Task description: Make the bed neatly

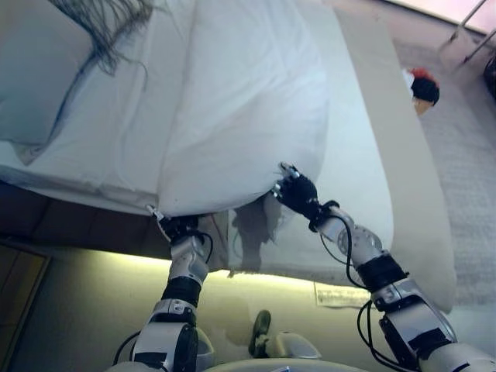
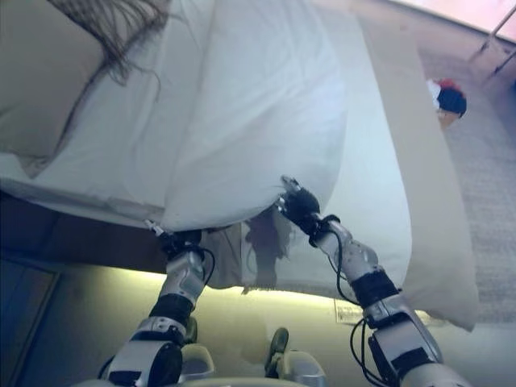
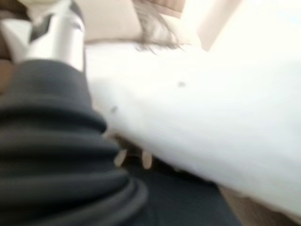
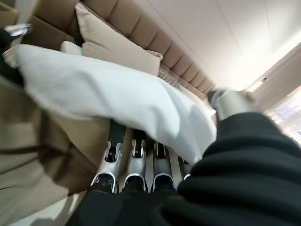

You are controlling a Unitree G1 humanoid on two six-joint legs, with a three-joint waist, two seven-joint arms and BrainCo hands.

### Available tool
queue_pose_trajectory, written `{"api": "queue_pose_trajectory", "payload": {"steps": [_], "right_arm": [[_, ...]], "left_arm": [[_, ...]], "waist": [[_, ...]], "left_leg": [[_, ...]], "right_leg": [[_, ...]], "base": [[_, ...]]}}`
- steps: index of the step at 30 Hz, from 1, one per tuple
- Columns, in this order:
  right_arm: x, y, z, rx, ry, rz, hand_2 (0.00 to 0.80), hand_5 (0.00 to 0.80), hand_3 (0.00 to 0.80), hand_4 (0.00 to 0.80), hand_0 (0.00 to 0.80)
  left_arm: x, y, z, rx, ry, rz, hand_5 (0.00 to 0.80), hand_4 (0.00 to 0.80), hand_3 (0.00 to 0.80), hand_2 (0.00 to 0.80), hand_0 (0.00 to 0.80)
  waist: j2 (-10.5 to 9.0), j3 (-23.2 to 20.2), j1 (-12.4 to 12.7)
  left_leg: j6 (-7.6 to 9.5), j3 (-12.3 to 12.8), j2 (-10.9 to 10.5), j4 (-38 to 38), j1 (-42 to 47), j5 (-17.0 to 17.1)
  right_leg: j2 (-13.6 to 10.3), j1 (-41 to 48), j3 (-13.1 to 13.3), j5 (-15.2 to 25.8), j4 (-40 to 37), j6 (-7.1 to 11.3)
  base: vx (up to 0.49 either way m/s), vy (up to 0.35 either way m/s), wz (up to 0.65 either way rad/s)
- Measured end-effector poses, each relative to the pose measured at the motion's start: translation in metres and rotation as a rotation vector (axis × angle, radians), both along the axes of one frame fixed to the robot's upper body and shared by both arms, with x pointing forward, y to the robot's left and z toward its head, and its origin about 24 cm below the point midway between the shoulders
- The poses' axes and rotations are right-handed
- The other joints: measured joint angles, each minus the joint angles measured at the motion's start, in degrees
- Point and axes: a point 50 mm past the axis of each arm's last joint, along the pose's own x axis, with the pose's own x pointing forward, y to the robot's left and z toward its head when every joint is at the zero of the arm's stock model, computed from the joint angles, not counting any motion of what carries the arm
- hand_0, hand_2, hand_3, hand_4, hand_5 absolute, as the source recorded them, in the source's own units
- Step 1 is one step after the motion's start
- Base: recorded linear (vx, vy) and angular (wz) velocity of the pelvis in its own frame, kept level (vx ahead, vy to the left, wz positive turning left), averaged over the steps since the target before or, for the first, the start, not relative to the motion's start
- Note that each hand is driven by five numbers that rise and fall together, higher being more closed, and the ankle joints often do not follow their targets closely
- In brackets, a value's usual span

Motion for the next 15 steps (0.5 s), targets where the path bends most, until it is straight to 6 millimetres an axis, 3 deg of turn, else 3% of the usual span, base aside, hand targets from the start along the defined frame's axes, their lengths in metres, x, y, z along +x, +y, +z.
{"api": "queue_pose_trajectory", "payload": {"steps": [10,15], "right_arm": [[-0.073,-0.017,-0.080,-0.076,0.261,0.147,0.000,0.000,0.000,0.000,0.000],[-0.123,-0.044,-0.122,-0.137,0.442,0.201,0.000,0.000,0.000,0.000,0.000]], "left_arm": [[-0.030,0.015,-0.025,-0.003,0.092,0.063,0.000,0.000,0.000,0.000,0.000],[-0.040,0.020,-0.034,-0.017,0.104,0.053,0.000,0.000,0.000,0.000,0.000]], "waist": [[1.20,-6.03,-1.84],[3.04,-7.87,-2.74]], "left_leg": [[0.35,0.07,-0.36,-0.18,1.44,-0.22],[0.41,0.19,-0.47,-0.14,1.93,-0.26]], "right_leg": [[-0.61,1.34,0.06,-0.13,-0.24,0.29],[-0.74,1.67,0.22,-0.29,-0.26,0.52]], "base": [[0.019,0.077,0.00],[-0.034,0.051,-0.02]]}}
